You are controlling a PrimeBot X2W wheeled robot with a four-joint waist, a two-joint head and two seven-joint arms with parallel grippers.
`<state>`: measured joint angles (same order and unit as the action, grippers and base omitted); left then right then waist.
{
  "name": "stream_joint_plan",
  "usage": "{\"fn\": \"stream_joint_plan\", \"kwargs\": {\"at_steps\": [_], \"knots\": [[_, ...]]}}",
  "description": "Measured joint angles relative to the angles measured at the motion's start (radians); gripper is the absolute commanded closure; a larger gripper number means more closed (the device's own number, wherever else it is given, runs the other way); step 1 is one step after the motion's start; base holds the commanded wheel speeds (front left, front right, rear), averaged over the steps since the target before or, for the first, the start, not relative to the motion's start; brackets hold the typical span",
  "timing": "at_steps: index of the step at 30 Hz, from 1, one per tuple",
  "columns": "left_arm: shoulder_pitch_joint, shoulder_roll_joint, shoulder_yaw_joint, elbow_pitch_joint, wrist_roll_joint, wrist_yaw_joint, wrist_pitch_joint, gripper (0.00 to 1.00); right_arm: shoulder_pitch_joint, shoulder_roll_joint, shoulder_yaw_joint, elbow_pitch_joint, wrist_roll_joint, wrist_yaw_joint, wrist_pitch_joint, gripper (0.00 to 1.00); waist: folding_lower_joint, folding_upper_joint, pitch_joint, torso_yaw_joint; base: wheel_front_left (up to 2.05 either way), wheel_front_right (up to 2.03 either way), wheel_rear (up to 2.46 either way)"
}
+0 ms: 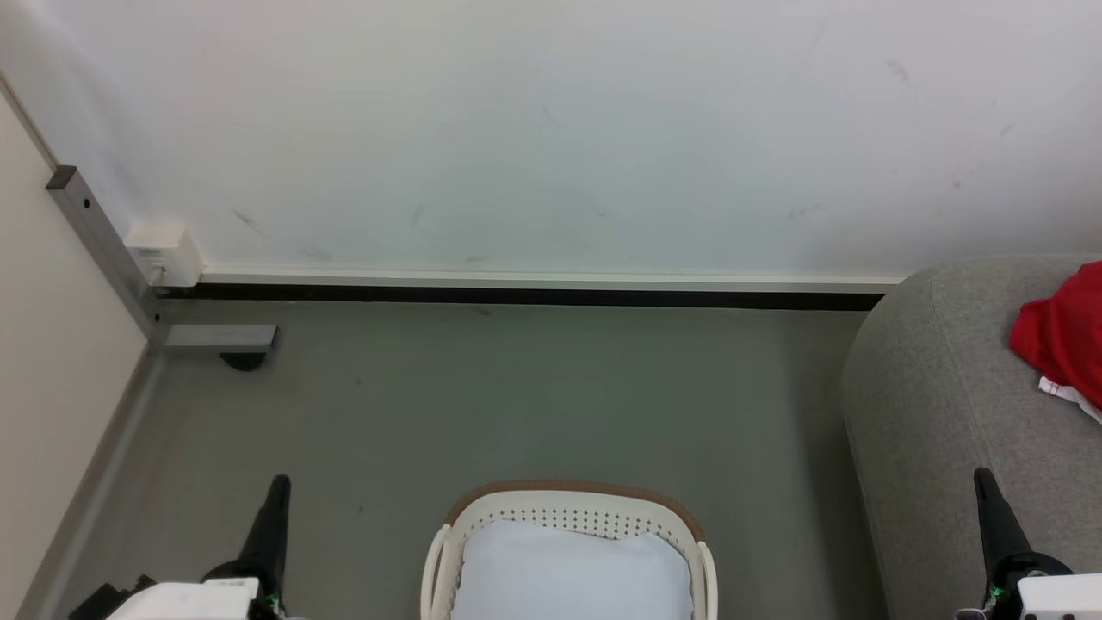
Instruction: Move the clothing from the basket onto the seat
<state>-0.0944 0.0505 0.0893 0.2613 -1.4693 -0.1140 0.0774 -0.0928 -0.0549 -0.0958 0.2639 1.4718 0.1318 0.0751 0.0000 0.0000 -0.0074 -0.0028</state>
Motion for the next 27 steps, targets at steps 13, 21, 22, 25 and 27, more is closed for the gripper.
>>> {"fn": "stream_joint_plan", "kwargs": {"at_steps": [13, 21, 22, 25, 27], "knots": [[-0.005, -0.001, 0.015, -0.009, -0.085, -0.009, 0.023, 1.0, -0.007, 0.002, -0.011, -0.01, 0.089, 0.0, 0.025, 1.0, 0.0, 0.0, 0.006, 0.002, 0.0, 0.0, 0.0], [-0.009, -0.001, 0.025, -0.014, -0.134, -0.015, 0.036, 1.0, -0.009, 0.005, -0.017, -0.016, 0.136, 0.0, 0.039, 1.0, 0.0, 0.0, 0.01, 0.003, 0.0, 0.0, 0.0], [-0.009, -0.001, 0.026, -0.015, -0.136, -0.017, 0.036, 1.0, -0.009, 0.005, -0.017, -0.017, 0.141, 0.0, 0.039, 1.0, 0.0, 0.0, 0.011, 0.003, 0.0, 0.0, 0.0], [-0.01, -0.001, 0.026, -0.015, -0.136, -0.017, 0.037, 1.0, -0.009, 0.005, -0.017, -0.017, 0.141, 0.0, 0.039, 1.0, 0.0, 0.0, 0.011, 0.003, 0.0, 0.0, 0.0], [-0.01, -0.001, 0.026, -0.015, -0.136, -0.017, 0.037, 1.0, -0.009, 0.005, -0.017, -0.017, 0.141, 0.0, 0.039, 1.0, 0.0, 0.0, 0.011, 0.003, 0.0, 0.0, 0.0]]}}
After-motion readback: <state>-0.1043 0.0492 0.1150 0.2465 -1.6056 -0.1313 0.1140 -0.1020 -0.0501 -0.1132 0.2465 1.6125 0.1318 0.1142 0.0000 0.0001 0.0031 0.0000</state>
